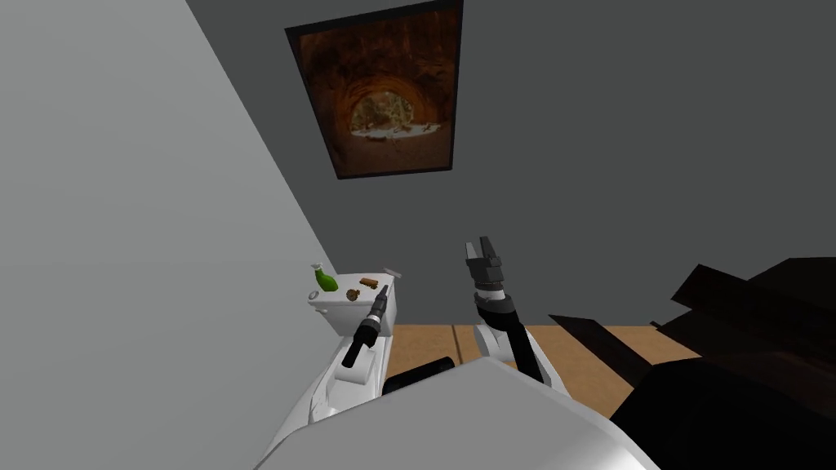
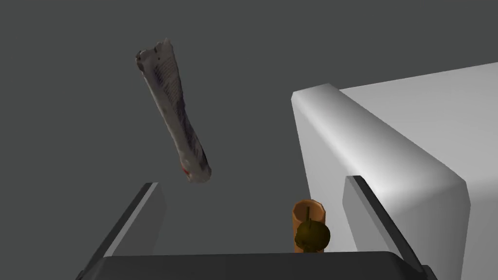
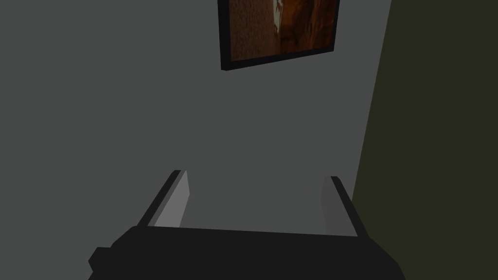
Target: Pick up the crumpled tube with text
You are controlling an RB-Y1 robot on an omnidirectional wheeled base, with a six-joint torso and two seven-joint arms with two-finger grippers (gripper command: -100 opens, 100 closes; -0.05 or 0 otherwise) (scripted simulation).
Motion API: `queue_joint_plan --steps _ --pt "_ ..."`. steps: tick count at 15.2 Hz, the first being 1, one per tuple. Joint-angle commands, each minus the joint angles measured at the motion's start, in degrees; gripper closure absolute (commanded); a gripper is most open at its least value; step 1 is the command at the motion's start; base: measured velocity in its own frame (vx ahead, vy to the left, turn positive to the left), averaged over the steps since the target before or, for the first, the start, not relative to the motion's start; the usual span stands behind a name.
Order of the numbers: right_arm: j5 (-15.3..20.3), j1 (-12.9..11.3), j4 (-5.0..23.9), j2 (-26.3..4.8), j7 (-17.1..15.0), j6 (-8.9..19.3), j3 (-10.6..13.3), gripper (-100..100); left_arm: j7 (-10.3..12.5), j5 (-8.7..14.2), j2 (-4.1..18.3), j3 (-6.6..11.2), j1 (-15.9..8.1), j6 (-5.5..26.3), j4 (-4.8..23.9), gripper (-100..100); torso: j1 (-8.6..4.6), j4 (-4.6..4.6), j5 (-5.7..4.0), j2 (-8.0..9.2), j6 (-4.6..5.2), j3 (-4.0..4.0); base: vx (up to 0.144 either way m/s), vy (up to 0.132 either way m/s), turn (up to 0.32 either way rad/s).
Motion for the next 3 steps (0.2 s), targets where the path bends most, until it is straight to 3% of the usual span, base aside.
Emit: queue_joint_plan --steps 1,2,3 --pt "0.0 0.0 0.0 0.0 0.0 0.0 0.0 0 -0.2 -0.2 0.2 0.12 -0.1 0.4 -1.6 -100 0.0 0.0 0.0 0.0 0.0 0.0 0.027 -0.021 0.021" --pt "0.0 0.0 0.0 0.0 0.0 0.0 0.0 0 -0.1 -0.1 0.0 0.02 0.1 0.1 -0.7 -100 -0.12 -0.01 -0.02 -0.06 -0.01 -0.03 0.02 -0.025 0.017" --pt "0.0 0.0 0.0 0.0 0.0 0.0 0.0 0 -0.1 -0.1 0.1 0.03 0.1 0.2 -0.9 100 -0.17 -0.02 -0.04 -0.07 0.0 -0.05 0.006 -0.007 0.002"
